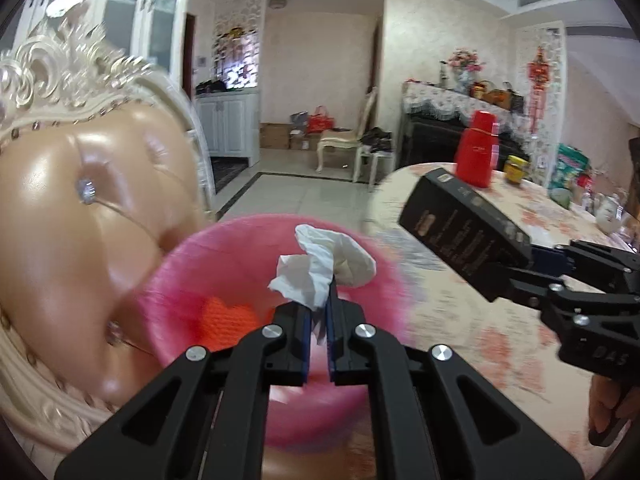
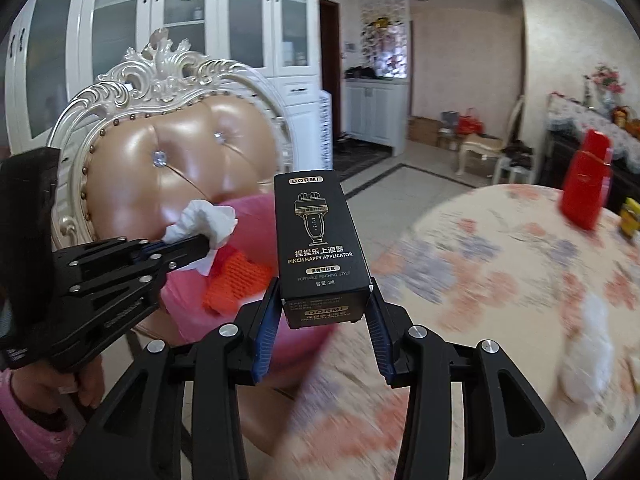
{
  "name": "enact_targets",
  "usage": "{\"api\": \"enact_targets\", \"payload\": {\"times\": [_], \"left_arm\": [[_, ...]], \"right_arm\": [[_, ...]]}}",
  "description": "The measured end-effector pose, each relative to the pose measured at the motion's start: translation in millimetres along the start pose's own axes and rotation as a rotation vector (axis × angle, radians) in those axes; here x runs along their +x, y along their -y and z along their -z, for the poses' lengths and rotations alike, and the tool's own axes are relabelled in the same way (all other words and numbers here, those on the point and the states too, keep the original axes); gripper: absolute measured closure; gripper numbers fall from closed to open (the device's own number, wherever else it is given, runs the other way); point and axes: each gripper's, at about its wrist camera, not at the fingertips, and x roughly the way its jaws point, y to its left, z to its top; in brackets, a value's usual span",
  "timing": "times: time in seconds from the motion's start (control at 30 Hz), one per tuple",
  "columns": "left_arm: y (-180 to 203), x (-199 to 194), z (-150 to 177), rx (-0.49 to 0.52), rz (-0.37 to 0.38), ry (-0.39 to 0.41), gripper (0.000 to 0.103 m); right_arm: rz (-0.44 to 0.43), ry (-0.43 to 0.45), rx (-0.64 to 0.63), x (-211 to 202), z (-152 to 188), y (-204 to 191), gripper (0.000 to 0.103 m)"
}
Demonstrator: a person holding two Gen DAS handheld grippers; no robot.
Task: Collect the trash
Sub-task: 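Carry the tissue and black box with both tools over the wastebasket, then open both tools to drop the tissue and box into the wastebasket, then move both tools back over the table toward the paper cup and bag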
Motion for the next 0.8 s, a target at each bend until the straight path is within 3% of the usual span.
{"api": "enact_targets", "payload": {"times": [0.23, 0.3, 0.33, 0.37, 0.4, 0.53, 0.73, 0.8], "left_arm": [[-55.5, 41.0, -7.8, -0.078, -0.006, -0.048, 0.095], [-60.7, 49.3, -8.3, -0.075, -0.001, -0.053, 0.091], [-63.6, 52.2, -7.6, -0.074, -0.009, -0.061, 0.076], [-64.9, 52.6, -7.1, -0.08, -0.026, -0.06, 0.052], [-68.0, 49.3, -5.3, -0.093, -0.044, -0.045, 0.043], [-70.7, 32.2, 2.4, -0.083, -0.097, -0.004, 0.036], [-53.1, 11.2, 17.7, -0.043, -0.167, 0.025, 0.007], [-35.7, -1.8, 21.8, -0.012, -0.183, 0.056, 0.005]], "right_arm": [[-0.062, -0.022, -0.017, 49.7, -28.7, -14.3, 0.062], [-0.067, -0.024, -0.022, 61.6, -34.0, -17.6, 0.061], [-0.074, -0.029, -0.022, 67.8, -36.0, -18.3, 0.061], [-0.081, -0.034, -0.021, 73.6, -38.0, -19.0, 0.051], [-0.07, -0.036, -0.019, 75.6, -38.1, -18.1, 0.039], [-0.036, -0.006, 0.007, 64.2, -29.3, -5.5, 0.037], [0.03, 0.011, -0.007, 30.2, -7.6, 7.6, 0.037], [0.058, 0.01, -0.012, 16.8, 1.6, 11.9, 0.035]]}}
